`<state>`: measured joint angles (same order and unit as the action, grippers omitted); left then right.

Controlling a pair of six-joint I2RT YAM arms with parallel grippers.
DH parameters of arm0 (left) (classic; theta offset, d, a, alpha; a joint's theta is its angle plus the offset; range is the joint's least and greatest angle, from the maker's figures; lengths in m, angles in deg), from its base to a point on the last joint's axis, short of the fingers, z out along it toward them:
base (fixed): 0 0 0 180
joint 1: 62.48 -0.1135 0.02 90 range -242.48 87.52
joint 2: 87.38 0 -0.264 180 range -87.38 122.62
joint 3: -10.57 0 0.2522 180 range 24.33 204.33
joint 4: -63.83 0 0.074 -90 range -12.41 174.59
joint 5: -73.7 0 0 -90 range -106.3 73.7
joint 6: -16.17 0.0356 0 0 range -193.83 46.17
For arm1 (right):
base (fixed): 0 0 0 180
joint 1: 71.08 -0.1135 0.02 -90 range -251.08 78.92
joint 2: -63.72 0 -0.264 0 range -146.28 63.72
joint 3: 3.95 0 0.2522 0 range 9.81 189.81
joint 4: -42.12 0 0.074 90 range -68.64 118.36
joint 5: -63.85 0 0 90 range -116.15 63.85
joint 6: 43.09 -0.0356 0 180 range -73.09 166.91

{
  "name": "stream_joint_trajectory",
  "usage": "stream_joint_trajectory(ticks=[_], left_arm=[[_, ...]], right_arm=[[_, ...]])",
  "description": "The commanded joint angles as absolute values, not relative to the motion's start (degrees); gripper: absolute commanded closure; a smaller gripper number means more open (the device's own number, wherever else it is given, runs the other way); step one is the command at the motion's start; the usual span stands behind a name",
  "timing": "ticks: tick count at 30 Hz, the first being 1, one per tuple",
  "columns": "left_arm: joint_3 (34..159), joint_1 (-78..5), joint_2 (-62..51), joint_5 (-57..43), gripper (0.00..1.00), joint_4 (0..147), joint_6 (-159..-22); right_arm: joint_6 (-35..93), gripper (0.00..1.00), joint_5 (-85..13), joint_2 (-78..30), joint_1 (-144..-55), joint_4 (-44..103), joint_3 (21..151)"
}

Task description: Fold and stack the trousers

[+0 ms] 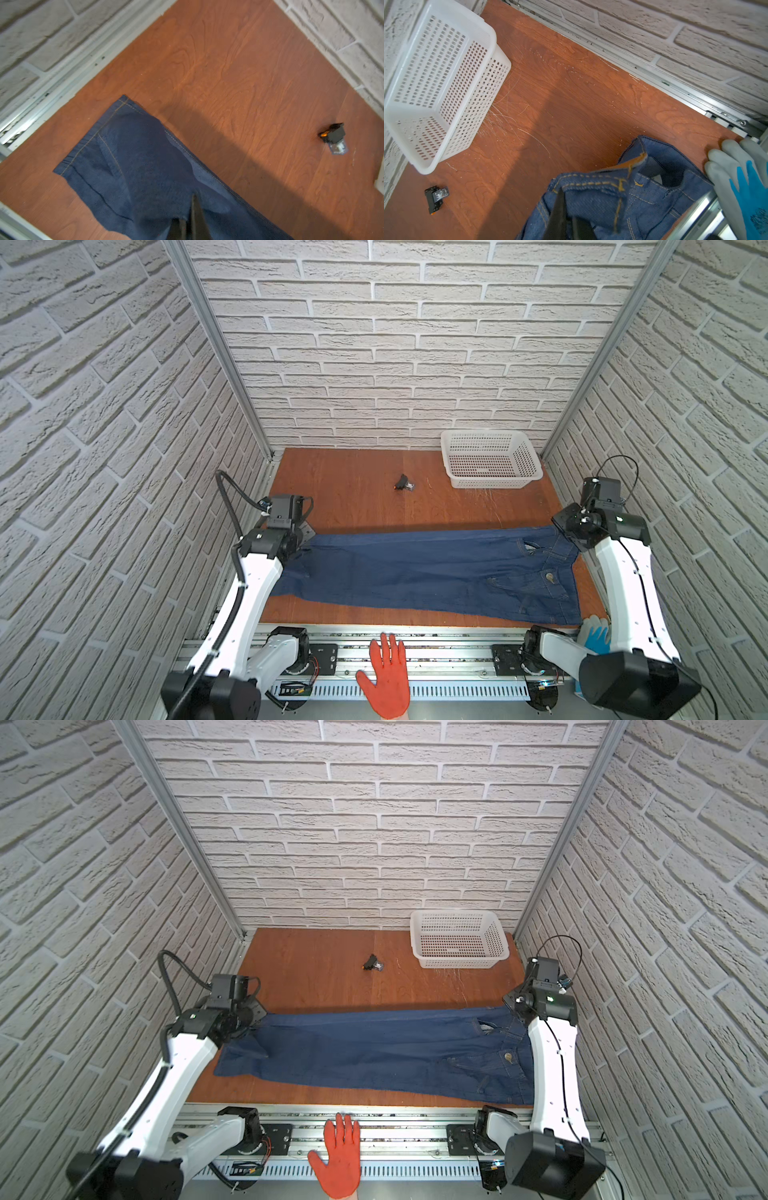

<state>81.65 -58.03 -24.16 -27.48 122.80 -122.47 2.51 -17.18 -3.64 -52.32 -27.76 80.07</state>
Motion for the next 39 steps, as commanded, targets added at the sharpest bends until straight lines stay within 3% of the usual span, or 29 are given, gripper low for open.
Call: stream_joint_trajectory(ticks=[1,7,25,30,39], left_arm=[[88.22,-60.18,-14.34,-21.8,1.0,114.68,-115.9],[98.26,-60.27,4.58,-17.4,1.0,113.48,-114.01],[129.81,-59.16,34.34,-17.89,0.93,124.68,-109.56],[137.01,-58.44,40.14,-17.88,0.88,127.94,-108.82],[146.75,-59.04,45.3,-18.48,0.7,131.4,-107.98]], right_arm=[[1.8,0.95,-15.85,-8.76,-51.75,-20.08,83.19],[-0.86,0.95,-16.26,-20.52,-52.01,-16.44,85.89],[-3.43,0.95,-9.57,-41.79,-54.8,-16.21,99.81],[-3.88,0.95,-8.27,-46.33,-55.43,-16.82,103.37],[-3.42,0.9,-6.65,-48.28,-55.63,-16.79,106.96]])
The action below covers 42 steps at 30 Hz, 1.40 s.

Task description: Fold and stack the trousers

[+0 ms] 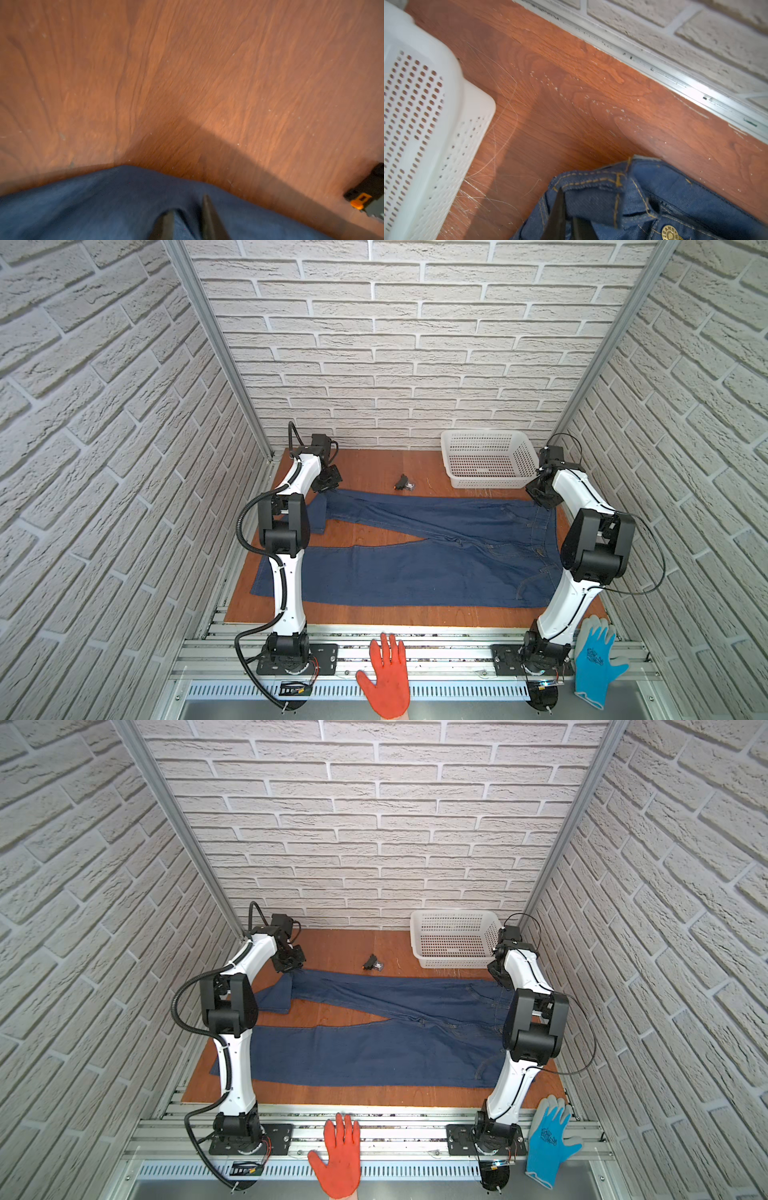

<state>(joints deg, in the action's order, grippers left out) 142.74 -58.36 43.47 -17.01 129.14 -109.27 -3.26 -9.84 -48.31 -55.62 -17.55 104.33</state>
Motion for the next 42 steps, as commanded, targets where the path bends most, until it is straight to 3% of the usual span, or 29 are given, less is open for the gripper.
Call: stream_joint_trajectory(ticks=[1,5,9,11,18,25,32,42], left_arm=[[149.04,-59.34,46.24,-18.34,0.66,132.38,-107.8],[159.58,-60.19,50.09,-18.29,0.53,137.38,-106.82],[168.14,-61.16,52.22,-18.0,0.46,142.57,-106.23],[166.44,-61.02,50.05,-17.57,0.45,143.31,-105.54],[133.85,-57.72,30.45,-12.47,0.45,131.66,-103.4],[113.73,-56.7,20.47,-16.05,0.29,126.41,-102.88],[106.86,-56.54,20.69,-17.13,0.23,124.03,-102.46],[108.12,-56.42,25.67,-19.46,0.21,125.84,-101.26]], right_arm=[[-3.35,0.89,-6.61,-48.66,-55.64,-17.29,107.97],[-3.02,0.81,-6.39,-49.22,-55.61,-18.99,111.41],[-2.71,0.56,-6.74,-49.13,-55.61,-21.79,114.15],[-2.29,0.51,-7.78,-47.83,-55.66,-23.37,114.1],[1.4,0.51,-16.13,-34.96,-60.01,-19.86,98.67],[2.68,0.51,-20.69,-26.31,-68.22,-17.75,84.21],[2.26,0.51,-23.96,-21.14,-74.55,-15.72,75.24],[1.03,0.51,-22.78,-20.26,-82.67,-15.15,71.4]])
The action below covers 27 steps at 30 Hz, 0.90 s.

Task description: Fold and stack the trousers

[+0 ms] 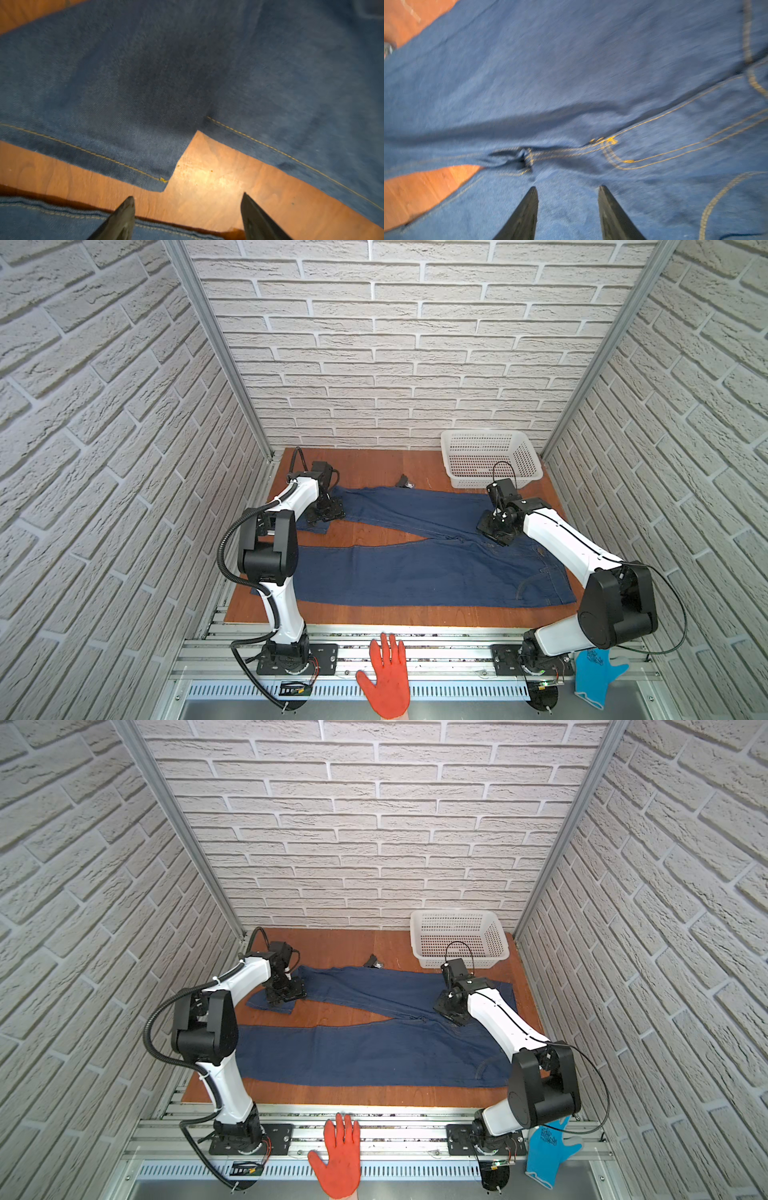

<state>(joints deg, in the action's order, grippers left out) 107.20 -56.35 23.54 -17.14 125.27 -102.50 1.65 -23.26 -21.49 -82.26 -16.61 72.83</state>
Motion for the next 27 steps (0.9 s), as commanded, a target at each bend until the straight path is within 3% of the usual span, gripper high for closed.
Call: stream_joint_trajectory(ticks=[1,13,19,24,27], left_arm=[[108.19,-56.4,26.2,-20.08,0.22,126.17,-101.25],[107.83,-56.69,29.04,-25.13,0.41,128.53,-100.81],[108.33,-57.26,30.71,-25.56,0.64,128.08,-100.99],[111.7,-57.13,30.13,-27.47,0.92,129.75,-100.1],[117.55,-57.42,29.51,-29.33,1.0,132.9,-98.81]], right_arm=[[0.9,0.52,-22.9,-20.43,-82.92,-14.98,71.13],[0.98,0.55,-23.48,-21.45,-83.27,-13.08,68.7],[1.82,0.56,-22.95,-21.63,-83.29,-13.54,69.24],[1.91,0.56,-22.75,-21.19,-83.25,-13.89,69.53],[2.0,0.57,-22.7,-20.73,-83.3,-14.38,69.84]])
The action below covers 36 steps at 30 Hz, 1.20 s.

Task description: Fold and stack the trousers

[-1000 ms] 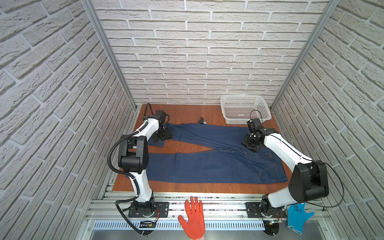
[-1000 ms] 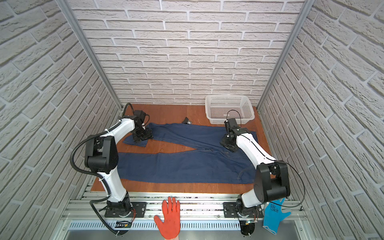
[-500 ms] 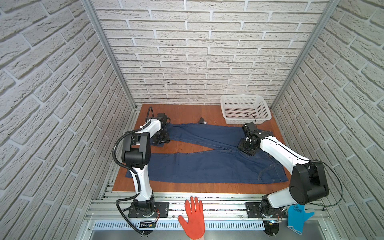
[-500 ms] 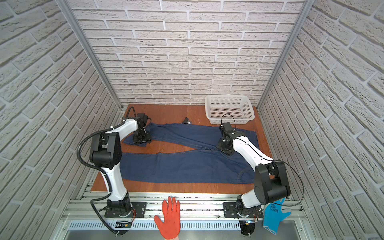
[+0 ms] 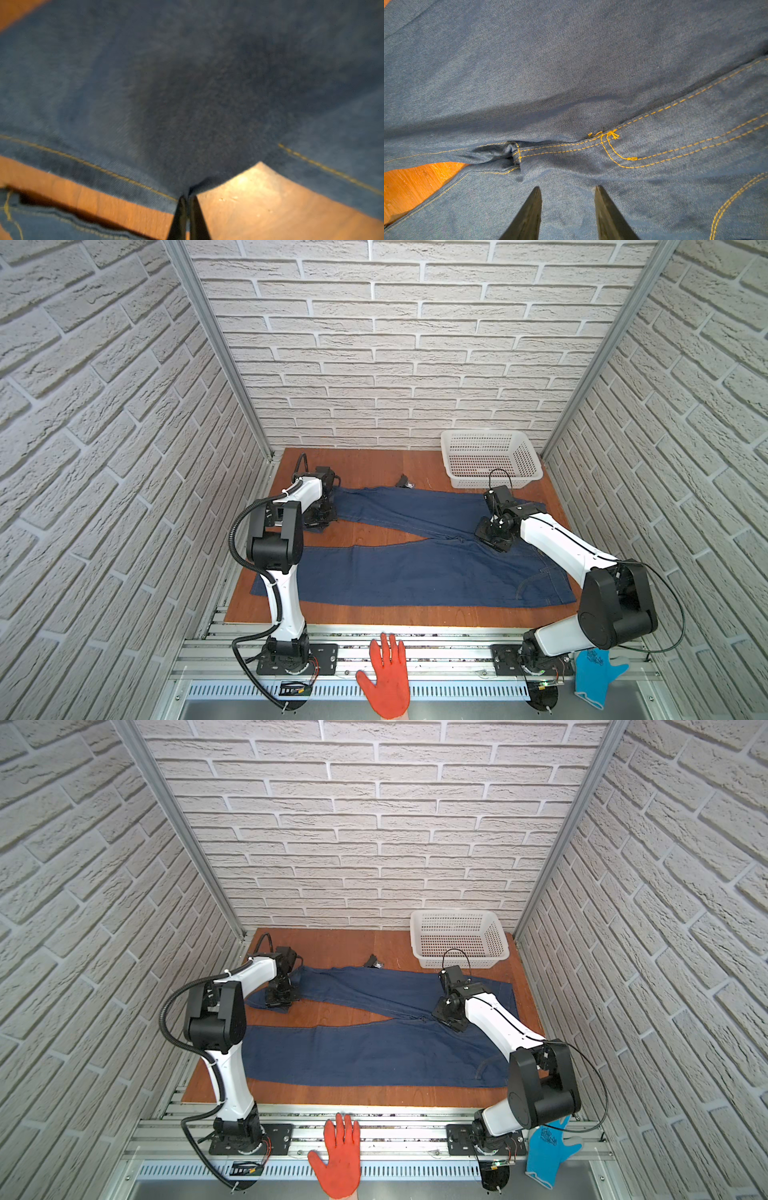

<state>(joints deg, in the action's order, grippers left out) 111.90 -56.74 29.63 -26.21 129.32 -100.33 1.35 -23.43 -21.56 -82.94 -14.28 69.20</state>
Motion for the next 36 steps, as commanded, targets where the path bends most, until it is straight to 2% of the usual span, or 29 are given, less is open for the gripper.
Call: stream_joint_trajectory(ticks=[1,5,12,16,21,24,26,29,32,36], left_arm=[[120.28,-57.68,29.52,-29.68,1.0,134.16,-98.32],[134.62,-60.06,32.81,-29.93,1.0,139.57,-96.52],[164.76,-63.98,50.52,-29.74,1.0,151.9,-94.33],[172.43,-66.02,56.96,-29.14,1.0,153.45,-94.68],[173.46,-67.84,59.33,-28.96,1.0,150.4,-94.96],[173.6,-68.41,59.63,-28.96,0.88,148.06,-94.99],[174.04,-68.38,59.24,-28.74,0.64,146.62,-94.66],[173.27,-68.31,56.42,-28.72,0.42,144.58,-94.65],[169.36,-68.08,50.22,-28.13,0.32,140.85,-94.69],[161.1,-67.19,39.95,-26.68,0.28,137.21,-95.4]], right_arm=[[2.0,0.57,-22.66,-20.51,-83.29,-14.51,69.96],[1.99,0.57,-22.47,-20.06,-83.29,-15.19,70.79],[1.91,0.58,-22.46,-20.91,-83.38,-16.08,72.72],[1.91,0.58,-22.46,-20.99,-83.38,-16.61,73.24],[2.13,0.58,-21.73,-20.66,-83.39,-17.78,74.03],[2.26,0.58,-21.17,-20.74,-83.37,-18.27,74.31],[2.26,0.58,-20.56,-20.68,-83.39,-18.66,74.41],[2.3,0.57,-19.56,-20.25,-83.29,-19.3,74.75],[2.11,0.55,-17.62,-19.98,-83.21,-21.5,76.09],[2.35,0.51,-16.84,-18.53,-82.55,-22.51,76.63]])
